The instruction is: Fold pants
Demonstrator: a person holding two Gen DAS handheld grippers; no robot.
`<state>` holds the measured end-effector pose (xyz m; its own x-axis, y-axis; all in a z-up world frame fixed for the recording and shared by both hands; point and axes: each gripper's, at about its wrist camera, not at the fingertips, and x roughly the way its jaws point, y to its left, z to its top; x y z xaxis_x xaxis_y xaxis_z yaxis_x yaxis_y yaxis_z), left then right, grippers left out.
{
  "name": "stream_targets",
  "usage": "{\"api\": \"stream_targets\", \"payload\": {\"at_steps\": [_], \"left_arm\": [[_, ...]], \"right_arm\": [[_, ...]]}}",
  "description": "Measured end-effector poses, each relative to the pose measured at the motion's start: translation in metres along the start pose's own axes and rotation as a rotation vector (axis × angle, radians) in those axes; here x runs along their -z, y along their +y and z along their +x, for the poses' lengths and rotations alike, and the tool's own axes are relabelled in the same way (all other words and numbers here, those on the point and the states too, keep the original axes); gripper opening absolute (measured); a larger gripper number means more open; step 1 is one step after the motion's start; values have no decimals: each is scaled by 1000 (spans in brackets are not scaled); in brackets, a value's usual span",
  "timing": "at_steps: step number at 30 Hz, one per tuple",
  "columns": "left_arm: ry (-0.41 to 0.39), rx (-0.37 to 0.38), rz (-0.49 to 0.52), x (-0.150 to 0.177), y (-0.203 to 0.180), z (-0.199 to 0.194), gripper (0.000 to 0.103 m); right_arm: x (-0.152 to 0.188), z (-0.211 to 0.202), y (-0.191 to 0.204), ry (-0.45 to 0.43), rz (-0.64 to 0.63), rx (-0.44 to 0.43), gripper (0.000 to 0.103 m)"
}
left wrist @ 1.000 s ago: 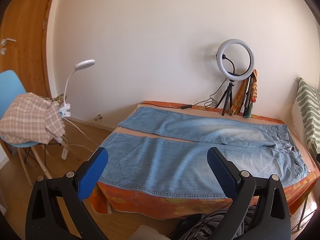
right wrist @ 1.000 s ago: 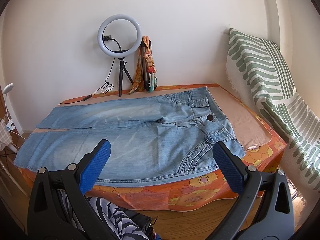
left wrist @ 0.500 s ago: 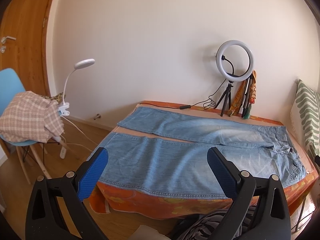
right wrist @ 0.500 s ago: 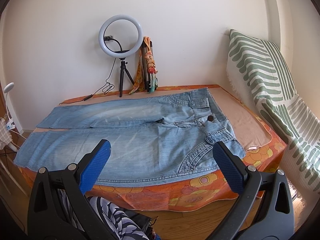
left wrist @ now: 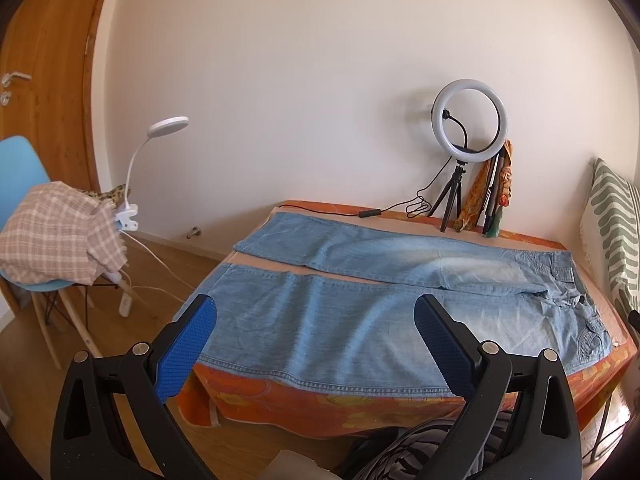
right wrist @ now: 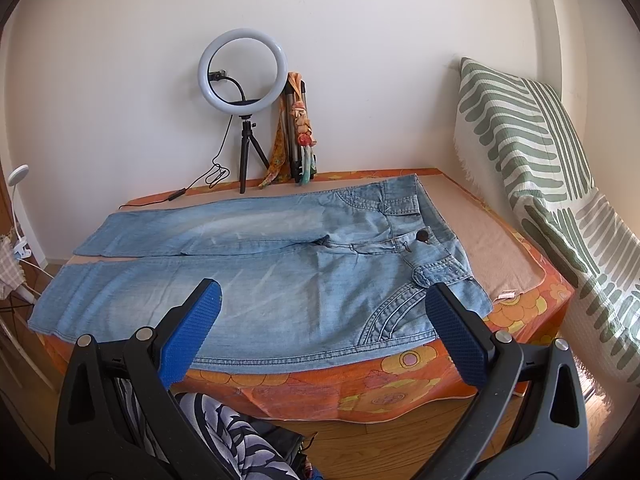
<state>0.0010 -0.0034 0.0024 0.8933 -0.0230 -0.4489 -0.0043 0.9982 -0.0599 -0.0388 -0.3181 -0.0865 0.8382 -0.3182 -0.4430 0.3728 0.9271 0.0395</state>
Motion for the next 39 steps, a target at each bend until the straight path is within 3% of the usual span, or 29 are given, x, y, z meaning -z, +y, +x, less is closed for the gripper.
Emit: {"api": "stream_targets", "payload": {"at_steps": [27,39], "left_arm": [[1,-3,12,4,-3,-1,99],[86,28,-1,15,14,15,99]], "right_arm": [[1,1,7,-1,1,-8,103],[-5,4,11,-10,-19,-34,103]]}}
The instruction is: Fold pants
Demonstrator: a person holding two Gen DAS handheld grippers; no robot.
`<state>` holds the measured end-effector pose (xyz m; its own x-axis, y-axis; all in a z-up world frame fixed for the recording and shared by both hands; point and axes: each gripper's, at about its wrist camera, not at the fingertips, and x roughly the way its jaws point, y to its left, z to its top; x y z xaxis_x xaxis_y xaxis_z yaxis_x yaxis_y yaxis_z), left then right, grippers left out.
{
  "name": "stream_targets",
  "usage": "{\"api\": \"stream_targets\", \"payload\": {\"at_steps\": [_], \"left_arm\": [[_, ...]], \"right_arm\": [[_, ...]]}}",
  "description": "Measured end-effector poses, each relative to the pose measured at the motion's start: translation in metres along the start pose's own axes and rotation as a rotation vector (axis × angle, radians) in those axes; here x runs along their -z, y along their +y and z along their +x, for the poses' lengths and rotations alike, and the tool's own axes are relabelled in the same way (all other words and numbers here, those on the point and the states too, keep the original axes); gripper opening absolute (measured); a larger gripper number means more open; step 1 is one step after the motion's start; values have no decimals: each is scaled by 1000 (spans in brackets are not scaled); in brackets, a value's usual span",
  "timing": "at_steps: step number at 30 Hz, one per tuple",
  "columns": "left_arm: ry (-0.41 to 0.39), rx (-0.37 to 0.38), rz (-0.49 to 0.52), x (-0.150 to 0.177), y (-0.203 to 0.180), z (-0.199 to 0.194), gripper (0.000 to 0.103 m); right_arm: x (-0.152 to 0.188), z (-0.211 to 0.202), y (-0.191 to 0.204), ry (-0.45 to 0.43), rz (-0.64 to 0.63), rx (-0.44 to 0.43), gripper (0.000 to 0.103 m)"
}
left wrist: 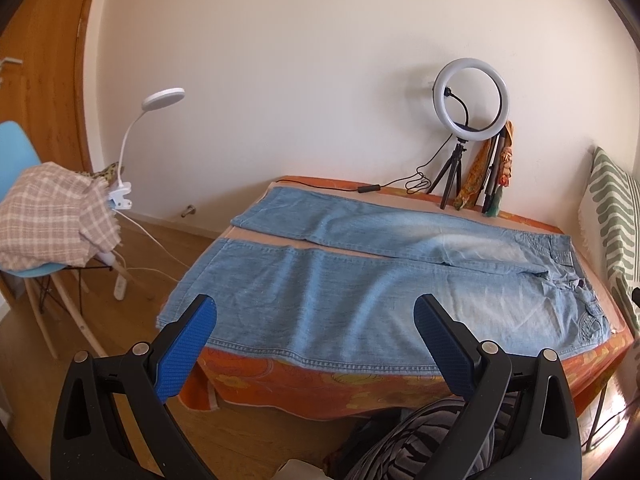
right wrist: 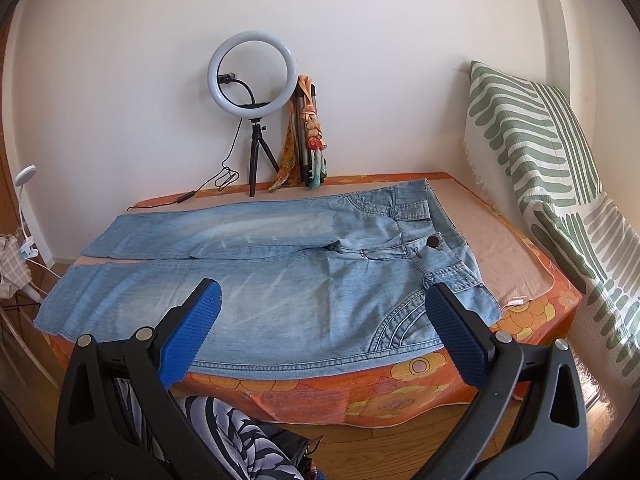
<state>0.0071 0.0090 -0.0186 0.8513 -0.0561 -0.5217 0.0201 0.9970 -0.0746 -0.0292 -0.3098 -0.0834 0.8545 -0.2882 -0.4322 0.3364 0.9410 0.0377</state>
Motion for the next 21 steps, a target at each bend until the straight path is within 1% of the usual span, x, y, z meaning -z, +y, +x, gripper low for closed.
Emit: {"api": "stream_targets", "payload": {"at_steps": [5,9,12,14,15,18,19,21], "left_arm": [[5,3,-7,-5,19,9,99],[21,-36,23,-18,33,26,99],[16,-62,66,-33,38,40,99],[23,-45,86,-44,42,52,99],[25,-52,92,-50,43,60,99],[20,-61,107,-65,48,84,99],[27,-56,102,-69,49,92,99],[44,-22,96,-77,52,109,99]], "right_arm": [[-17,10,5,2,-51,-46,103],[-35,28,11,20,-96,-88,103],[-49,50,18,54,-118,-128,103],[-59,65,23,80,-122,-159,103],[-64,73,25,89,-121,-173,103],[-81,99,32,86,-115,-198,103],[-88,109,35,83,-111,-215,103],[-100,132,40,98,-103,-246,103]]}}
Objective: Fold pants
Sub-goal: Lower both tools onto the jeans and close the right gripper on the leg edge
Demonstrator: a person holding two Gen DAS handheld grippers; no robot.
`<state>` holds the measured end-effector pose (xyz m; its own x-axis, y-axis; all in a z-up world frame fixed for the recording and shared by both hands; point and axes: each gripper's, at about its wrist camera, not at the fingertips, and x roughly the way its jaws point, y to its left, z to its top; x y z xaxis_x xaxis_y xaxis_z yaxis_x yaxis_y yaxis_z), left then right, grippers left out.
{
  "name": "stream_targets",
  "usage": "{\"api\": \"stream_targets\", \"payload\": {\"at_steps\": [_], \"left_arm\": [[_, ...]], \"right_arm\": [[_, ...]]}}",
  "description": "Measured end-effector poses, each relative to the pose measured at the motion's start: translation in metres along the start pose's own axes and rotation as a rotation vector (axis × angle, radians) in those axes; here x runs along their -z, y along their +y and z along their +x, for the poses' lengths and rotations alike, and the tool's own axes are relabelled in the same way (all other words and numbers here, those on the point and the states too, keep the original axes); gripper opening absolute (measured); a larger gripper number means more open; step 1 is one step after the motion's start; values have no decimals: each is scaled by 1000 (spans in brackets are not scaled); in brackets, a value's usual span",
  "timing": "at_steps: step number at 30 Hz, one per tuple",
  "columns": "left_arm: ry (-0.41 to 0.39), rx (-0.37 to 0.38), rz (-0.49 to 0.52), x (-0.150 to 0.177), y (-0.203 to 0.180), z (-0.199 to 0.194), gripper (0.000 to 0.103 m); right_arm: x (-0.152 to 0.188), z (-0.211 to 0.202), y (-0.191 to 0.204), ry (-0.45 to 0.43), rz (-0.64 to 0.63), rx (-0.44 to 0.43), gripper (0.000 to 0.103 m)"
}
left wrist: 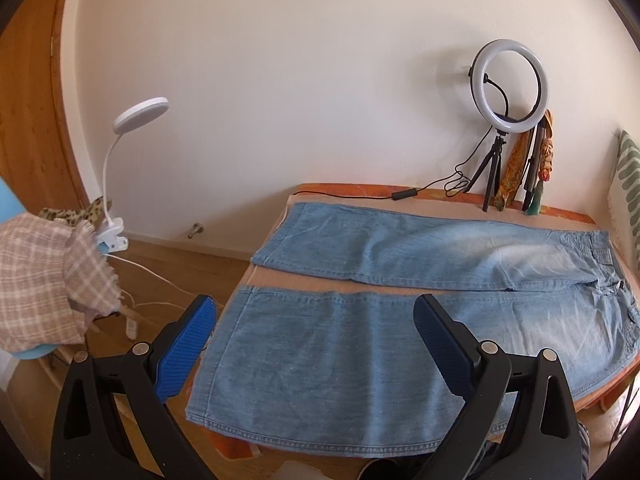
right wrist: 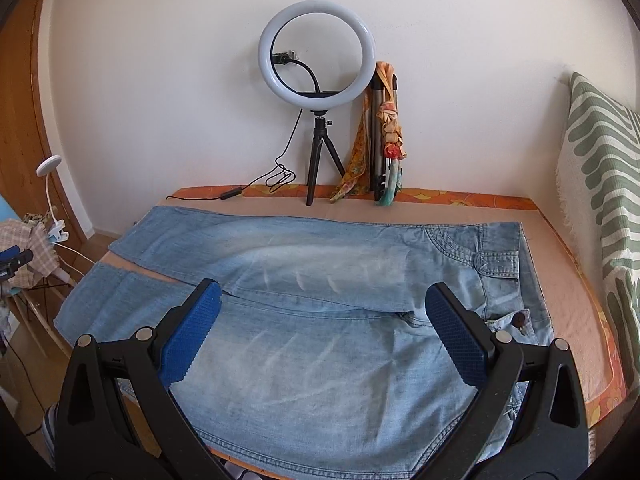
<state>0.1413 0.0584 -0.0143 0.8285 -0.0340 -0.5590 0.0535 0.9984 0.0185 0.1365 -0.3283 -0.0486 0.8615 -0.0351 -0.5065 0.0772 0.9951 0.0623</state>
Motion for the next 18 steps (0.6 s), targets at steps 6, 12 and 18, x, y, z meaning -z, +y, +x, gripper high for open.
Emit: {"api": "stream_targets", "payload": {"at_steps": [6,12,18], "left_arm": [[78,53,-11,-20,0,60,87],[126,81,-36,-43,-4,123,84],[212,109,-45,-51,-15,188,82]], "right_arm": [[-41,79,-4,74,-5,-99,103],[-78,163,1,150,-35,-162,103],[-93,250,13,238,-77,-221,103]]}}
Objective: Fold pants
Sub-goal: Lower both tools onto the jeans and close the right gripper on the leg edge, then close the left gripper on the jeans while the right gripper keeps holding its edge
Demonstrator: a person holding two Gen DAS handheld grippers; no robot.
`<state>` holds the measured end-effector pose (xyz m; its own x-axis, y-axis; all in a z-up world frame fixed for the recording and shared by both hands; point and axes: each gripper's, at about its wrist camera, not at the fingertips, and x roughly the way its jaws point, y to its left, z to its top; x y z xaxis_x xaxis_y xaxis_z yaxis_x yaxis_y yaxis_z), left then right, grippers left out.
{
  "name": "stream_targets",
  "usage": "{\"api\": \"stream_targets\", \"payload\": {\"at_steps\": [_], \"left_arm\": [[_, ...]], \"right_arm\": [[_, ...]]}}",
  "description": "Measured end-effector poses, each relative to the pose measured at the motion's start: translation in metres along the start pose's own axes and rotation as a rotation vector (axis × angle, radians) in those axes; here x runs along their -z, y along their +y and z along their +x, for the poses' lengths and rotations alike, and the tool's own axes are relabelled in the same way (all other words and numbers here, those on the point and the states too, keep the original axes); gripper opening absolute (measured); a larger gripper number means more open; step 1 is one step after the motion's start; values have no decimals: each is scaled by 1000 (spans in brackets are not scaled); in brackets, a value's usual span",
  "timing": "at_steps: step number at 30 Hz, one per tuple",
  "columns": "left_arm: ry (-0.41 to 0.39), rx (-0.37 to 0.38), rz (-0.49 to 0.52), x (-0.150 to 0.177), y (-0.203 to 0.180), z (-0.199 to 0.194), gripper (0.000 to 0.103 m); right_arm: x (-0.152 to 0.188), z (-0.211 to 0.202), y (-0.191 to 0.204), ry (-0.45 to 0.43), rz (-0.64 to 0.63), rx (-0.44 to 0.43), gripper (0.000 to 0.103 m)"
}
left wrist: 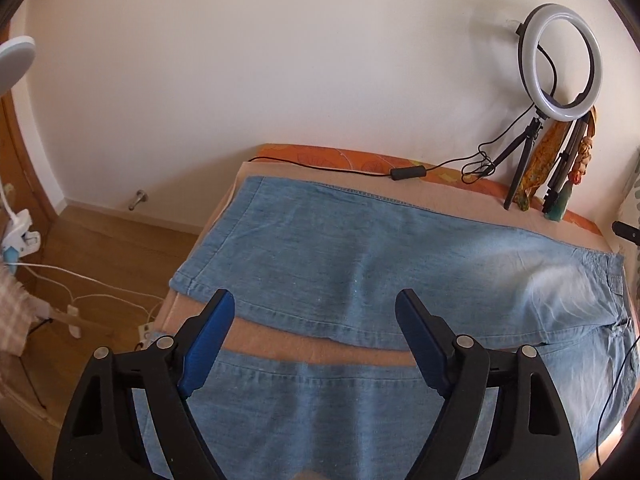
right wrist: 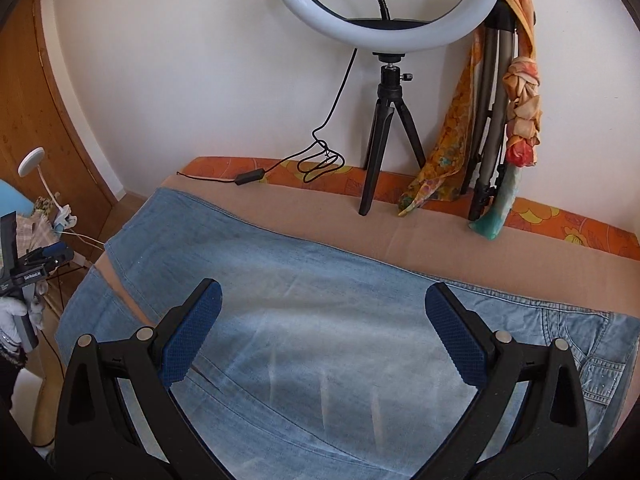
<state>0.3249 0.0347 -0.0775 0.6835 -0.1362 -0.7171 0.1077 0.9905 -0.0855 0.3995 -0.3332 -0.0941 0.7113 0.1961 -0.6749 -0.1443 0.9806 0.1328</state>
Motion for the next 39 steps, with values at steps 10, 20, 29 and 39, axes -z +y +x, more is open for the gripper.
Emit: {"api": "stream_targets", "payload": {"at_steps": [10,20,29,39], "left_arm": [[77,20,50,-20,-29,89,77],[121,32,51,-15,-32,135,73],[150,42,22,-11,-27,148,73],[141,98,-95,-28,-13,139,73]], "right_arm": [[-18,130,2,153,-111,-6,101],[-21,182,-4,234,-172,-47,100],[-6,195,12,297,-233,-48,35],[-1,119,51,182,-339,2,8]]}}
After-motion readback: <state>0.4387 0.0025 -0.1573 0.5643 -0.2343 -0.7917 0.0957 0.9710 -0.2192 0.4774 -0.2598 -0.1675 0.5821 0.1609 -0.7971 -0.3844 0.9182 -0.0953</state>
